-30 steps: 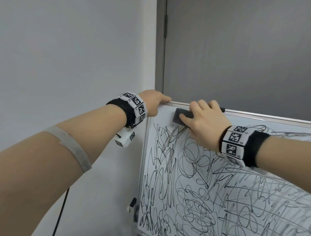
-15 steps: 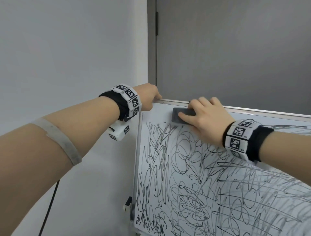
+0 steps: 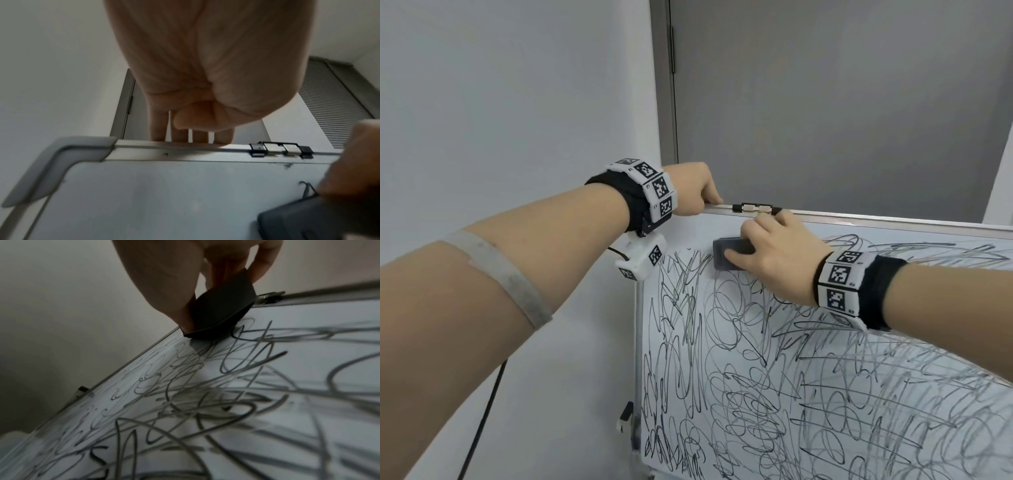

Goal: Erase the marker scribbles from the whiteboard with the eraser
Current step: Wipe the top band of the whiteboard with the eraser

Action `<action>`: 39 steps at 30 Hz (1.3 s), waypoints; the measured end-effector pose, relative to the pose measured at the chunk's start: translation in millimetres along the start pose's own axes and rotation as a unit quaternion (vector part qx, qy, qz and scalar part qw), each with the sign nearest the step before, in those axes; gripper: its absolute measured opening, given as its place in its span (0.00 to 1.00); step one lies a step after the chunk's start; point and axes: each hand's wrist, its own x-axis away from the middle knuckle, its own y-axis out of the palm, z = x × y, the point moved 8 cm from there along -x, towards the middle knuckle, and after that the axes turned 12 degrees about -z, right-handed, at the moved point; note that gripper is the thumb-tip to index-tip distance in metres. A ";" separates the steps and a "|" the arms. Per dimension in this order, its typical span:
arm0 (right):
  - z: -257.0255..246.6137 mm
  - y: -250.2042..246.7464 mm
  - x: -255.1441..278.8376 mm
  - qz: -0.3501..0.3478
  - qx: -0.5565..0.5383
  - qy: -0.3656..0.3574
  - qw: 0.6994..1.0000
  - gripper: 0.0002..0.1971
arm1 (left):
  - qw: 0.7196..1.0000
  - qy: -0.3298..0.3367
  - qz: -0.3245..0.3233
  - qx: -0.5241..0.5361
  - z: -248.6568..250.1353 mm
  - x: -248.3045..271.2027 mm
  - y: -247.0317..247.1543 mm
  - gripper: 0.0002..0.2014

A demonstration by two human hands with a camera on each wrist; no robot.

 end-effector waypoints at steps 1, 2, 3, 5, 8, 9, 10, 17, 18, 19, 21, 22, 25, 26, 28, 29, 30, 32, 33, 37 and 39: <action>4.0 -1.6 0.8 0.002 0.007 0.002 1.000 0.26 | 1.000 -0.005 0.007 0.001 0.5 -2.2 0.1 0.30; 14.2 -5.5 1.6 0.012 0.007 0.023 1.000 0.26 | 1.000 -0.009 0.016 0.003 1.3 -4.0 0.1 0.28; 25.2 -9.9 3.1 0.024 -0.002 0.048 0.999 0.25 | 1.000 -0.012 0.023 0.006 1.2 -5.2 0.0 0.27; 33.8 -11.5 10.0 0.030 -0.016 0.057 0.998 0.25 | 0.999 -0.018 0.033 0.016 -0.3 -7.2 0.0 0.25; 23.3 -2.7 24.7 0.005 -0.002 -0.004 1.000 0.26 | 0.999 -0.035 0.027 0.029 -0.7 -11.7 -0.1 0.23; 28.1 -2.9 28.1 0.010 -0.003 0.008 1.000 0.26 | 0.998 -0.039 0.022 0.038 -0.6 -14.9 1.0 0.21; 35.7 -5.3 30.8 0.025 -0.011 0.035 0.999 0.26 | 0.997 -0.047 0.019 0.053 -1.7 -18.1 2.0 0.18; 40.3 -2.4 44.3 0.019 -0.027 0.068 0.997 0.26 | 0.995 -0.087 0.005 0.045 -0.9 -35.3 1.2 0.11; 48.6 -7.0 44.0 0.033 -0.034 0.099 0.994 0.27 | 0.995 -0.088 0.009 0.041 -0.6 -36.2 0.5 0.12; 51.6 -9.8 42.7 0.040 -0.036 0.118 0.992 0.27 | 0.995 -0.089 0.011 0.039 -0.5 -36.8 0.0 0.12; 42.8 -10.9 37.3 0.044 -0.029 0.116 0.992 0.25 | 0.995 -0.088 0.010 0.038 -0.3 -36.7 -0.3 0.12; 37.0 -9.6 33.5 0.041 -0.028 0.111 0.993 0.23 | 0.996 -0.083 0.008 0.036 0.6 -36.4 0.0 0.12; 30.0 -9.6 19.1 0.018 -0.016 0.125 0.992 0.23 | 0.996 -0.078 0.007 0.034 -1.4 -35.1 0.0 0.12; 32.1 -10.6 18.2 0.007 -0.007 0.132 0.991 0.23 | 0.996 -0.079 0.009 0.036 -2.1 -34.0 0.5 0.12; 38.2 -13.2 29.5 -0.003 0.002 0.131 0.991 0.24 | 0.996 -0.075 0.010 0.041 0.1 -30.7 1.4 0.12; 41.5 -13.8 39.6 -0.001 0.003 0.123 0.992 0.25 | 0.996 -0.073 0.009 0.045 1.2 -28.8 1.7 0.12; 44.7 -14.5 49.9 0.001 0.006 0.112 0.994 0.26 | 0.996 -0.072 0.007 0.047 1.7 -27.0 2.3 0.13; 50.0 -16.1 63.2 0.007 0.009 0.098 0.995 0.26 | 0.997 -0.063 0.003 0.054 3.3 -25.2 4.0 0.13; 50.1 -16.6 62.3 0.012 0.012 0.096 0.995 0.26 | 0.996 -0.062 0.000 0.057 3.1 -25.2 5.5 0.13; 32.7 -13.8 25.2 0.022 0.008 0.099 0.995 0.24 | 0.994 -0.068 0.012 0.081 1.7 -17.3 4.3 0.12; 26.8 -11.3 12.5 0.011 0.003 0.108 0.994 0.24 | 0.995 -0.057 0.025 0.078 1.3 -12.9 1.4 0.18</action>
